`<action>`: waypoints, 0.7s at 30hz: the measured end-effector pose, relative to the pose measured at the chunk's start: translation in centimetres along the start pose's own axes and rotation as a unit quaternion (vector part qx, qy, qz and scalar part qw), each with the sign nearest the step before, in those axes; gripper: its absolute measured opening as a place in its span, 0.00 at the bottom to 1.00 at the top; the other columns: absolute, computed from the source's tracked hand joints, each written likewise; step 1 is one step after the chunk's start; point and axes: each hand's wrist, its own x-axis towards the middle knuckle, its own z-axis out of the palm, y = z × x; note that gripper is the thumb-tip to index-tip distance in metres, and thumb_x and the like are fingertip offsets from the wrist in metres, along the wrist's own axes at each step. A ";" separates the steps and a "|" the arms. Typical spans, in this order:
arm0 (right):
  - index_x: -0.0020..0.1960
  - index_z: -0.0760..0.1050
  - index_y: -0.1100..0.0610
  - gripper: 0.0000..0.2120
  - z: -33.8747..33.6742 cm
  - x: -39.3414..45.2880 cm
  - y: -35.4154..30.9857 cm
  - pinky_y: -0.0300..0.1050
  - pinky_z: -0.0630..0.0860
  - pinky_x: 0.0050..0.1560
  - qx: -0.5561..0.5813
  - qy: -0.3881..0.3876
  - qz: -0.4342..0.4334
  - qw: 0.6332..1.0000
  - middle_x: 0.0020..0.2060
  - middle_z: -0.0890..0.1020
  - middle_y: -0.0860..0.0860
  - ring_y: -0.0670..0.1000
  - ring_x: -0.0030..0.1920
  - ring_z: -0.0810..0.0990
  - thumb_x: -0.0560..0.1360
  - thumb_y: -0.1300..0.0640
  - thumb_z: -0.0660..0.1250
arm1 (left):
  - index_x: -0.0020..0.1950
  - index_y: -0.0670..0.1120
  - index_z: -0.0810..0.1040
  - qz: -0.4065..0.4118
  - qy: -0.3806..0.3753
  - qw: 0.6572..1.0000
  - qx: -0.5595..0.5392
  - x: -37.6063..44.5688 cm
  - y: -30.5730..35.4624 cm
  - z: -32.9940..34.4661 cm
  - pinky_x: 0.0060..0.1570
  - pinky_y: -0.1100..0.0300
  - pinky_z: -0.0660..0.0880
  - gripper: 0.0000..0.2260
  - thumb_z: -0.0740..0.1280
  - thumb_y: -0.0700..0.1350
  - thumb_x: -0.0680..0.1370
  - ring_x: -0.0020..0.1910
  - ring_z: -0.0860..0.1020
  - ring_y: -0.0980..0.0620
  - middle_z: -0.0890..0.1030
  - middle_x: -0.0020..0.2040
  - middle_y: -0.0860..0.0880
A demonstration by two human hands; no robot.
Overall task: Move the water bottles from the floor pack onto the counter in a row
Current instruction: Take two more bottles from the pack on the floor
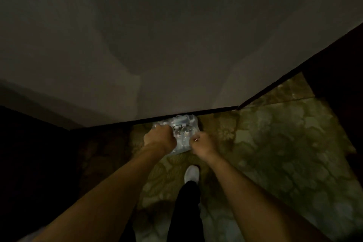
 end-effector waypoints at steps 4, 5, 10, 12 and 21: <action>0.42 0.73 0.48 0.06 -1.0 5.5 3.7 0.57 0.80 0.54 0.019 -0.066 0.011 0.998 0.49 0.81 0.53 0.55 0.49 0.81 0.76 0.57 0.65 | 0.58 0.49 0.78 -0.078 -0.002 0.995 -0.067 3.7 2.0 3.9 0.50 0.51 0.80 0.11 0.62 0.49 0.78 0.48 0.81 0.47 0.81 0.53 0.47; 0.46 0.74 0.49 0.03 -1.2 6.6 4.4 0.56 0.79 0.55 0.027 -0.074 0.012 0.997 0.49 0.80 0.52 0.54 0.50 0.80 0.76 0.57 0.64 | 0.57 0.49 0.79 -0.091 -0.007 0.993 -0.073 4.6 2.5 4.9 0.49 0.52 0.80 0.11 0.63 0.49 0.78 0.48 0.81 0.48 0.81 0.52 0.47; 0.61 0.75 0.57 0.12 0.1 12.3 8.5 0.52 0.79 0.56 0.065 -0.104 0.034 0.992 0.53 0.77 0.50 0.53 0.52 0.80 0.77 0.58 0.64 | 0.53 0.50 0.81 -0.146 -0.024 0.983 -0.108 9.3 4.0 10.9 0.48 0.53 0.80 0.09 0.64 0.49 0.77 0.47 0.81 0.49 0.82 0.49 0.49; 0.62 0.75 0.55 0.13 1.3 15.0 10.5 0.53 0.78 0.58 0.064 -0.120 0.039 0.990 0.57 0.79 0.51 0.53 0.55 0.79 0.77 0.57 0.65 | 0.53 0.50 0.81 -0.150 -0.024 0.981 -0.116 12.0 4.0 14.0 0.49 0.54 0.80 0.09 0.64 0.50 0.77 0.49 0.81 0.48 0.82 0.51 0.48; 0.68 0.70 0.52 0.18 5.8 26.4 17.4 0.54 0.77 0.60 0.071 -0.163 0.079 0.981 0.60 0.77 0.52 0.54 0.56 0.79 0.78 0.55 0.63 | 0.62 0.49 0.79 -0.165 -0.017 0.966 -0.199 22.8 1.4 24.8 0.50 0.56 0.77 0.13 0.65 0.48 0.78 0.53 0.80 0.47 0.81 0.59 0.46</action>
